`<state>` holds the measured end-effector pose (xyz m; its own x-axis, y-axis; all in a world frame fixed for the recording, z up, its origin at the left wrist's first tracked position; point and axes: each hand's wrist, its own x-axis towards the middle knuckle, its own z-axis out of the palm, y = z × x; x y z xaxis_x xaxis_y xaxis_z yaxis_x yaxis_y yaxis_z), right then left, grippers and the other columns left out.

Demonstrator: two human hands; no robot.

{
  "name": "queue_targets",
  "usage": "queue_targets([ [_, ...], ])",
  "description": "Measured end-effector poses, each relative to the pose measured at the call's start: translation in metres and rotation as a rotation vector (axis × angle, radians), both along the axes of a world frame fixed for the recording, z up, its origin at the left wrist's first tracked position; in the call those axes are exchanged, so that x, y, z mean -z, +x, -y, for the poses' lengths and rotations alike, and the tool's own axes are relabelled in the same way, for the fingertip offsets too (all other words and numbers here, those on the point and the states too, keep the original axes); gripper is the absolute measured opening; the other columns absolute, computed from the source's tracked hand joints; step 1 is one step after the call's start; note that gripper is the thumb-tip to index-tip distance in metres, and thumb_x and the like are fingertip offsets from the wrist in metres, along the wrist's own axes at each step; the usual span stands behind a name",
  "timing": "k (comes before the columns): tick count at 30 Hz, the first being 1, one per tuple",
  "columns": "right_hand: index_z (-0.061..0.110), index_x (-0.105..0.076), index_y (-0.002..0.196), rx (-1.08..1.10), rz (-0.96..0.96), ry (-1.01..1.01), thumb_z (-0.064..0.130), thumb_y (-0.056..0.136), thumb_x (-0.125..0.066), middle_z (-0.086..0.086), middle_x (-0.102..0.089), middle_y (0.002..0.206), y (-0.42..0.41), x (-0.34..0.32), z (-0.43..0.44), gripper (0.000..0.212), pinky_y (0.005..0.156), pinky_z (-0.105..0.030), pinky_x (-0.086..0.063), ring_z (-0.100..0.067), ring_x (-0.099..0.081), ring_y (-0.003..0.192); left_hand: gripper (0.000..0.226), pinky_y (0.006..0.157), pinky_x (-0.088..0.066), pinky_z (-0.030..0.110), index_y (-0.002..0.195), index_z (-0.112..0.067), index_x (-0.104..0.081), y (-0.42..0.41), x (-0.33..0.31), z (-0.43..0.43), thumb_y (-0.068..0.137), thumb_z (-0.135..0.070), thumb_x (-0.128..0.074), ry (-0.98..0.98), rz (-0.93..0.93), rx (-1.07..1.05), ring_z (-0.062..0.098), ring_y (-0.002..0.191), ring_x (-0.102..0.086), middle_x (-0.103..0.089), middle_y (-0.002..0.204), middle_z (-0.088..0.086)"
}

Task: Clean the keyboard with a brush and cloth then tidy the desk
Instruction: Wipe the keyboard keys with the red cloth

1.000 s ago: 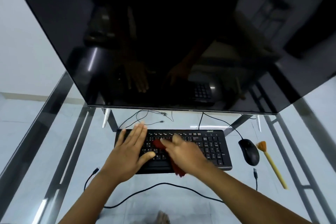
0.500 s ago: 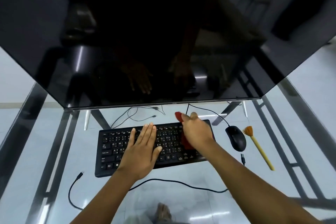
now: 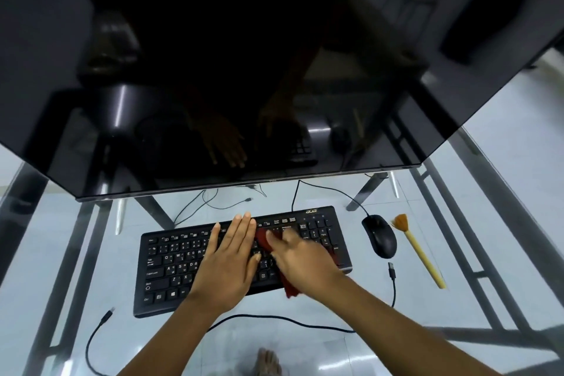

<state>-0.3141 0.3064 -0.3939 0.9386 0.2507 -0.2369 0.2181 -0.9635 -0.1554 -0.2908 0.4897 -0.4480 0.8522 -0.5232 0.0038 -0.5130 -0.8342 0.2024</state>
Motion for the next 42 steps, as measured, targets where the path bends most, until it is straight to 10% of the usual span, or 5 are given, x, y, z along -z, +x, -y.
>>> queue_targets([
  [6,0.028,-0.044,0.135,0.406,0.114,-0.113,0.017,0.096,-0.042,-0.01,-0.052,0.11,0.041,-0.001,0.057,0.04,0.064,-0.038,-0.053,-0.032,-0.066,0.077,0.061,0.116,-0.006,0.047,0.152,-0.011,-0.02,0.001,0.0,0.001,0.101,-0.044,-0.023,0.011,0.017,-0.001,0.017,0.148,-0.008,-0.016,0.16,0.004],
  [11,0.026,-0.034,0.144,0.03,-0.011,-0.018,0.024,0.097,-0.046,-0.014,-0.052,0.116,0.004,0.002,0.03,0.049,0.066,-0.043,-0.059,-0.035,-0.067,0.076,0.061,0.116,-0.008,0.048,0.152,-0.011,-0.02,0.0,-0.001,0.002,0.1,-0.044,-0.022,0.01,0.009,0.0,0.016,0.148,-0.007,-0.015,0.16,0.003],
  [28,0.024,-0.042,0.135,0.514,0.101,-0.057,0.015,0.099,-0.038,-0.014,-0.053,0.115,0.027,0.0,0.073,0.038,0.061,-0.034,-0.056,-0.027,-0.067,0.073,0.065,0.117,0.0,0.045,0.153,-0.016,-0.009,0.001,-0.001,0.0,0.1,-0.054,-0.013,0.022,-0.035,0.004,0.013,0.148,0.002,-0.006,0.161,-0.001],
  [33,0.028,-0.031,0.146,0.124,-0.017,0.024,0.031,0.102,-0.037,-0.015,-0.05,0.121,-0.013,-0.002,0.037,0.044,0.064,-0.039,-0.058,-0.031,-0.066,0.073,0.085,0.116,0.002,0.047,0.154,-0.016,-0.008,0.002,-0.005,-0.001,0.092,-0.071,-0.024,0.031,-0.048,0.014,0.012,0.148,0.007,0.0,0.161,-0.002],
  [42,0.027,-0.031,0.144,0.16,0.005,0.007,0.027,0.102,-0.038,-0.012,-0.051,0.113,-0.004,-0.002,0.047,0.043,0.063,-0.04,-0.058,-0.032,-0.066,0.072,0.087,0.116,0.005,0.045,0.154,-0.018,-0.004,0.002,-0.009,0.0,0.089,-0.074,-0.022,0.018,-0.082,-0.001,0.008,0.146,0.013,0.004,0.161,-0.005],
])
